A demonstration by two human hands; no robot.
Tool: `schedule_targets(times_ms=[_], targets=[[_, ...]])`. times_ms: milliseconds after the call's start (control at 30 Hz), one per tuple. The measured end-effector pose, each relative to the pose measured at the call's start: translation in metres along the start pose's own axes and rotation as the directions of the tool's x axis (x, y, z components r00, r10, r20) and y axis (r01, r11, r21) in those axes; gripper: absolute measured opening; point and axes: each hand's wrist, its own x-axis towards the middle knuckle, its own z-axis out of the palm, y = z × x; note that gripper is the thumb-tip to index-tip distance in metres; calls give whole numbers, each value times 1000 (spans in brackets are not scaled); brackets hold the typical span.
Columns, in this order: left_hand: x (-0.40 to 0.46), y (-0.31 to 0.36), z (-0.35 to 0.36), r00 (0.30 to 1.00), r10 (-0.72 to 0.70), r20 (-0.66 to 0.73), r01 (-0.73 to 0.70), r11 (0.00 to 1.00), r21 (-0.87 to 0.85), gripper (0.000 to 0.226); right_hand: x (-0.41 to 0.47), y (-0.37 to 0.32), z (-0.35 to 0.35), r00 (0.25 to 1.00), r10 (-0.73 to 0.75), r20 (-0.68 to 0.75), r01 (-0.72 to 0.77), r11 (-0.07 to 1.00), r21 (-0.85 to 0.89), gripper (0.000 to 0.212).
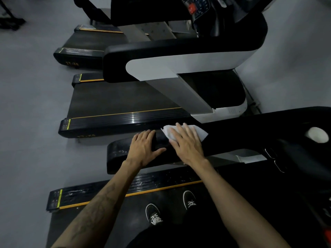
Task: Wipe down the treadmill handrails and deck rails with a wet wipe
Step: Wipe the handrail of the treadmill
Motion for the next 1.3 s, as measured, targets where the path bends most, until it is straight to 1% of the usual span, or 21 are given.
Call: schedule_targets(times_ms=[67, 133, 167, 267, 333, 467, 533, 600, 633, 700, 733, 767, 833, 867, 933, 967, 1033, 1100, 1167, 1200, 1300], targets=[[0, 0, 0, 1000, -4, 4, 4, 1000, -1, 93, -6, 4, 0, 991, 128, -47, -127, 992, 19, 57], [0, 0, 0, 1000, -4, 6, 4, 1000, -3, 93, -14, -6, 2, 978, 189, -90, -184, 981, 61, 56], [0, -1, 0, 1000, -3, 5, 3, 1000, -6, 93, -16, -14, 5, 984, 159, -83, -153, 985, 77, 57], [0, -1, -1, 1000, -5, 13, 5, 1000, -29, 93, -10, -27, 7, 999, -39, 8, 38, 997, 65, 59], [1, -1, -2, 1000, -12, 20, 13, 999, -37, 93, 3, -18, 1, 997, -67, 31, 65, 996, 55, 56], [2, 0, -3, 999, -28, 21, 29, 998, -60, 92, 16, 6, -13, 996, 82, 41, -84, 996, 32, 51], [2, 0, -3, 999, -40, 27, 41, 996, -73, 93, 14, 4, -14, 986, 167, 15, -167, 986, -8, 51], [2, 0, -4, 998, -43, 39, 46, 995, -84, 94, 12, -8, -13, 981, 193, 24, -193, 981, -8, 51], [2, 0, -4, 998, -43, 39, 46, 995, -92, 94, 13, -15, -12, 987, 152, 49, -152, 988, 10, 50], [2, 0, -4, 999, -40, 36, 44, 994, -105, 93, 21, -22, -12, 993, -9, 114, 2, 998, 62, 49], [2, 1, -4, 998, -42, 37, 46, 993, -108, 93, 29, -20, -14, 986, -65, 154, 52, 995, 89, 48], [2, 0, -4, 998, -43, 38, 47, 993, -112, 93, 37, -15, -16, 978, -83, 194, 62, 992, 111, 47], [1, -1, -3, 999, -44, 27, 47, 991, -121, 93, 48, 1, -20, 966, -39, 254, 14, 995, 100, 46], [0, -1, -2, 999, -43, 18, 45, 991, -123, 93, 48, 9, -19, 970, -4, 244, -10, 998, 59, 47], [0, 1, -2, 999, -47, 6, 48, 992, -118, 94, 38, 15, -17, 989, 52, 139, -48, 998, -32, 53], [0, 2, -3, 999, -52, 9, 53, 992, -114, 94, 31, 13, -15, 995, 66, 75, -62, 997, -54, 55], [0, 4, -4, 998, -56, 10, 56, 993, -105, 94, 25, 4, -11, 997, 75, 4, -75, 996, -38, 53], [-1, 4, -5, 999, -45, 5, 46, 995, -94, 93, 30, -5, -10, 999, 33, 29, -33, 999, -3, 50], [-3, 2, -7, 1000, -26, 8, 27, 994, -106, 91, 39, -7, -9, 995, -51, 86, 48, 998, 42, 48], [-4, 1, -8, 1000, -17, 5, 18, 993, -116, 91, 40, -5, -8, 992, -97, 86, 92, 994, 61, 48], [-8, -10, -13, 1000, 6, -10, -7, 993, -119, 93, 31, 12, -7, 970, -242, -3, 241, 967, 86, 51]])
